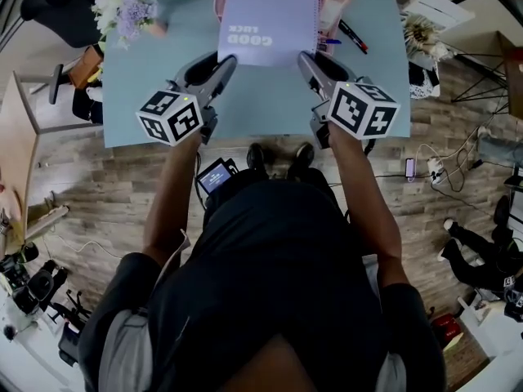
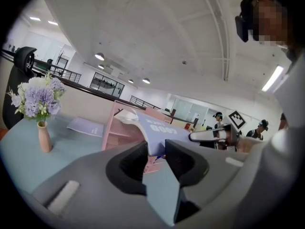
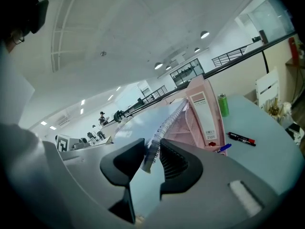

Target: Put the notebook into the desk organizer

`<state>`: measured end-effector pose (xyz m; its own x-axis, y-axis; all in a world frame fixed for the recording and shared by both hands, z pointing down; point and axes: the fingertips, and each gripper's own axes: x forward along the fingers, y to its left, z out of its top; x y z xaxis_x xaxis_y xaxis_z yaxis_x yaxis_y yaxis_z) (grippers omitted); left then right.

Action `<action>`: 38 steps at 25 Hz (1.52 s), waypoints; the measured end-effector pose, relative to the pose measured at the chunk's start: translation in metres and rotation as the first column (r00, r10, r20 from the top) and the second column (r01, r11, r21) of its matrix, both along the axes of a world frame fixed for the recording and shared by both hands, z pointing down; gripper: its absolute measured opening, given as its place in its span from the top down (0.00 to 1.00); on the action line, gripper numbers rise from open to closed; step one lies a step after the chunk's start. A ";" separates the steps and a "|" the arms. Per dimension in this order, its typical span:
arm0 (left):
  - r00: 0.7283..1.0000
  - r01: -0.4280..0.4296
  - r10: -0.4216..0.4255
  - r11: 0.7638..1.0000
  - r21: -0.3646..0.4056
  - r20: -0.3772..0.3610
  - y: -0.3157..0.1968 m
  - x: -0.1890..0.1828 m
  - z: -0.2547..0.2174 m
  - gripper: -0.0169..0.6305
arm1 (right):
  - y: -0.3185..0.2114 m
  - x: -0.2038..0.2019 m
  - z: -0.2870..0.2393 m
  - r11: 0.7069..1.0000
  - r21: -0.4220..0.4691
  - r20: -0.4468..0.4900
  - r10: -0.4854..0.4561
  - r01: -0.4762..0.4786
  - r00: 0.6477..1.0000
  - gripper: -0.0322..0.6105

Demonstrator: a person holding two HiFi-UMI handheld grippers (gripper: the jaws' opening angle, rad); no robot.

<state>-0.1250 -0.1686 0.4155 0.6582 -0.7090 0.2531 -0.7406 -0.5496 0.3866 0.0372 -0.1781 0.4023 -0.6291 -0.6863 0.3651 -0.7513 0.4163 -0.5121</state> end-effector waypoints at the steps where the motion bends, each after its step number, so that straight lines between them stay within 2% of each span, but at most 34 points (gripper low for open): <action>1: 1.000 -0.002 0.002 1.000 0.004 0.004 0.003 0.000 -0.002 0.71 | 0.003 0.000 -0.002 1.000 0.006 -0.003 -0.002 0.002 1.000 0.79; 21: 0.999 -0.026 0.026 1.000 0.010 0.041 0.078 -0.008 -0.012 0.71 | 0.072 -0.009 -0.015 0.997 0.064 -0.028 -0.034 0.036 0.999 0.79; 30: 0.998 -0.033 0.033 0.999 -0.001 0.059 0.103 -0.016 -0.005 0.71 | 0.095 -0.016 -0.006 0.997 0.052 -0.030 -0.048 0.049 0.998 0.79; 38: 0.999 -0.025 0.027 0.999 -0.043 0.045 0.124 -0.026 0.007 0.71 | 0.110 -0.028 0.005 0.997 0.023 -0.036 -0.078 0.079 0.996 0.79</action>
<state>-0.1514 -0.0441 0.4230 0.6633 -0.6801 0.3123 -0.7437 -0.5526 0.3762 0.0092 -0.0683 0.4070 -0.6685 -0.6442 0.3716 -0.7331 0.4868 -0.4749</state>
